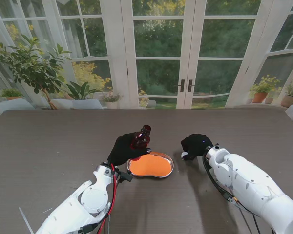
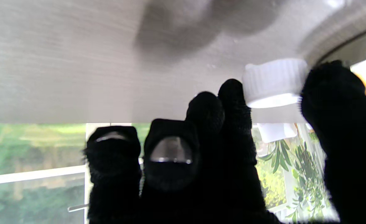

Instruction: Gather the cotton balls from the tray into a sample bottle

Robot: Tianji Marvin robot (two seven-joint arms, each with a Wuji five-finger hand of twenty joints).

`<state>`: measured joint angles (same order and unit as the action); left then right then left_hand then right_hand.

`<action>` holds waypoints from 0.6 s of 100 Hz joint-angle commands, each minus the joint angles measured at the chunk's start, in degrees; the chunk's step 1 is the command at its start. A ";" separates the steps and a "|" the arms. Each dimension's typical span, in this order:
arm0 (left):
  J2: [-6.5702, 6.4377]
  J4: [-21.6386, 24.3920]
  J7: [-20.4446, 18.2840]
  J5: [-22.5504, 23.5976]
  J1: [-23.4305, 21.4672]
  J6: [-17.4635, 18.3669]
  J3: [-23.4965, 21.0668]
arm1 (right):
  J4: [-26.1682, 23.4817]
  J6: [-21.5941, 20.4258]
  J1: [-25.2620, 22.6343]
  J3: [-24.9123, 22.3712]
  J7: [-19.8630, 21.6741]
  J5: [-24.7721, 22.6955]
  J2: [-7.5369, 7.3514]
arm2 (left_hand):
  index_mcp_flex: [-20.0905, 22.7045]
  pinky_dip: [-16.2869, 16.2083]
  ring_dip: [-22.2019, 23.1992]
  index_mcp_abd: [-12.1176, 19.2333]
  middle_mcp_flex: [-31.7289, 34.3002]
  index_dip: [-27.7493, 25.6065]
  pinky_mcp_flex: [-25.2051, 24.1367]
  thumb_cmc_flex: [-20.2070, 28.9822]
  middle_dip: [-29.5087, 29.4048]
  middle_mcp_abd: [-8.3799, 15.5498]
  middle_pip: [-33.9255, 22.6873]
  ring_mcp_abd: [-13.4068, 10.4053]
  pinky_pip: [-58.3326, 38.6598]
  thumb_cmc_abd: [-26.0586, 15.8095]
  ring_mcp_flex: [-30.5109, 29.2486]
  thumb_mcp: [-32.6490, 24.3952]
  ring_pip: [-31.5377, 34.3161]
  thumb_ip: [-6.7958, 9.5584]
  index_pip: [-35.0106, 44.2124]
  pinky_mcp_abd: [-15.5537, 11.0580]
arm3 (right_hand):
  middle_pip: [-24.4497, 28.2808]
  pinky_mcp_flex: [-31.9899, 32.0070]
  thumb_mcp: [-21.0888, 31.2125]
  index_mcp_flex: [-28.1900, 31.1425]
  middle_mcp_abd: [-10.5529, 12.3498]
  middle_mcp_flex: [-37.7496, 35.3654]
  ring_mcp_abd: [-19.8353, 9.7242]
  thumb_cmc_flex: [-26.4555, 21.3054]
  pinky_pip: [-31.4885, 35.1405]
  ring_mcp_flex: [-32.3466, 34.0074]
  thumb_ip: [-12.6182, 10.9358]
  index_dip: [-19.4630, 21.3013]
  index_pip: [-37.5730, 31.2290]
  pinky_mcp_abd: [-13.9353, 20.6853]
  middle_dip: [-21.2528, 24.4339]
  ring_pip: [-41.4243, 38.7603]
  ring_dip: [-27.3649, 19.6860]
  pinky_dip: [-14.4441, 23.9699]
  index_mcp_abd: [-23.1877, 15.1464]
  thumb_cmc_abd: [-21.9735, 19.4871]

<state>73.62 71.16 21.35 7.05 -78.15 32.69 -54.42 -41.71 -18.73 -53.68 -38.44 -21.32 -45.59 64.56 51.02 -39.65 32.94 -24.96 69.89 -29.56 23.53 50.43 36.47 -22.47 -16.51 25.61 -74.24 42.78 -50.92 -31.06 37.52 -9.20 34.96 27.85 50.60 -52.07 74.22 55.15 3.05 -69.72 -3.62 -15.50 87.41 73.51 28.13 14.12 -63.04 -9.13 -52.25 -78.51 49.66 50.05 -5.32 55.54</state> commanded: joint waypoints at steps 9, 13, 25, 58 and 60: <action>0.16 0.12 -1.09 -0.26 0.02 -0.13 0.02 | -4.89 1.16 -2.58 -4.00 3.24 0.20 -0.44 | 9.61 -1.01 0.35 17.01 5.10 0.16 -0.79 9.51 -0.71 7.50 -1.77 -1.32 -2.26 -12.78 -0.19 -16.92 0.49 -1.63 7.50 -2.17 | 2.49 -1.10 5.62 0.71 2.37 -0.90 -2.35 -6.69 3.40 2.14 -4.86 1.10 -5.33 1.18 -0.44 -1.62 0.39 -0.77 -6.30 -4.24; 0.16 0.14 -1.12 -0.30 0.02 -0.21 0.02 | -6.28 1.49 -3.41 -5.55 4.00 0.37 -0.47 | 9.59 -1.00 0.36 16.99 5.10 0.15 -0.80 9.53 -0.72 7.38 -1.76 -1.31 -2.24 -12.73 -0.20 -16.91 0.50 -1.63 7.50 -2.15 | 2.50 -1.00 5.52 0.68 2.33 -0.85 -1.92 -6.76 3.38 2.15 -4.92 1.12 -5.34 1.14 -0.45 -1.69 0.41 -0.77 -6.29 -4.33; 0.17 0.15 -1.18 -0.44 0.04 -0.40 0.06 | -10.99 2.53 -5.84 -9.91 6.79 0.70 -0.74 | 9.63 -1.02 0.37 16.87 5.06 0.16 -0.81 9.54 -0.71 7.27 -1.74 -1.21 -2.25 -12.75 -0.16 -16.93 0.48 -1.62 7.50 -2.11 | 2.52 -0.89 5.29 0.51 2.12 -0.72 -1.95 -6.88 3.38 2.13 -5.04 1.21 -5.36 0.98 -0.50 -1.66 0.39 -0.72 -6.03 -4.67; 0.12 0.15 -1.67 -0.95 0.15 -0.92 0.20 | -22.96 5.07 -11.60 -19.15 12.26 1.99 -1.09 | 9.58 -1.04 0.39 16.90 4.99 0.16 -0.84 9.56 -0.70 7.26 -1.71 -1.29 -2.25 -12.80 -0.13 -16.86 0.49 -1.61 7.46 -2.08 | 2.49 -0.45 4.57 0.31 1.58 -0.57 -1.25 -7.46 3.50 2.10 -5.47 1.55 -5.42 0.67 -0.56 -1.85 0.43 -0.44 -5.21 -5.21; 0.10 0.17 -1.72 -0.95 0.14 -0.97 0.19 | -23.64 5.25 -11.89 -19.58 12.50 2.10 -1.09 | 9.59 -1.04 0.39 16.93 4.96 0.16 -0.84 9.58 -0.71 7.17 -1.69 -1.30 -2.24 -12.82 -0.15 -16.87 0.50 -1.60 7.47 -2.08 | 2.48 -0.44 4.52 0.31 1.56 -0.57 -1.27 -7.42 3.51 2.10 -5.46 1.55 -5.42 0.66 -0.56 -1.84 0.43 -0.43 -5.20 -5.20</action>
<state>73.62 71.14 20.84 6.33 -78.00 32.03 -54.22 -63.61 -13.93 -65.07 -57.70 -9.73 -43.87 63.47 51.02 -39.68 32.94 -24.96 69.89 -29.56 23.53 50.43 36.46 -22.47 -16.51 25.61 -74.24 42.78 -50.92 -31.06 37.52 -9.20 34.98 27.86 50.71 -52.07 73.68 55.02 3.05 -69.68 -3.62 -15.77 87.43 73.51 28.13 14.12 -63.03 -9.13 -52.25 -78.52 49.66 50.03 -5.27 54.84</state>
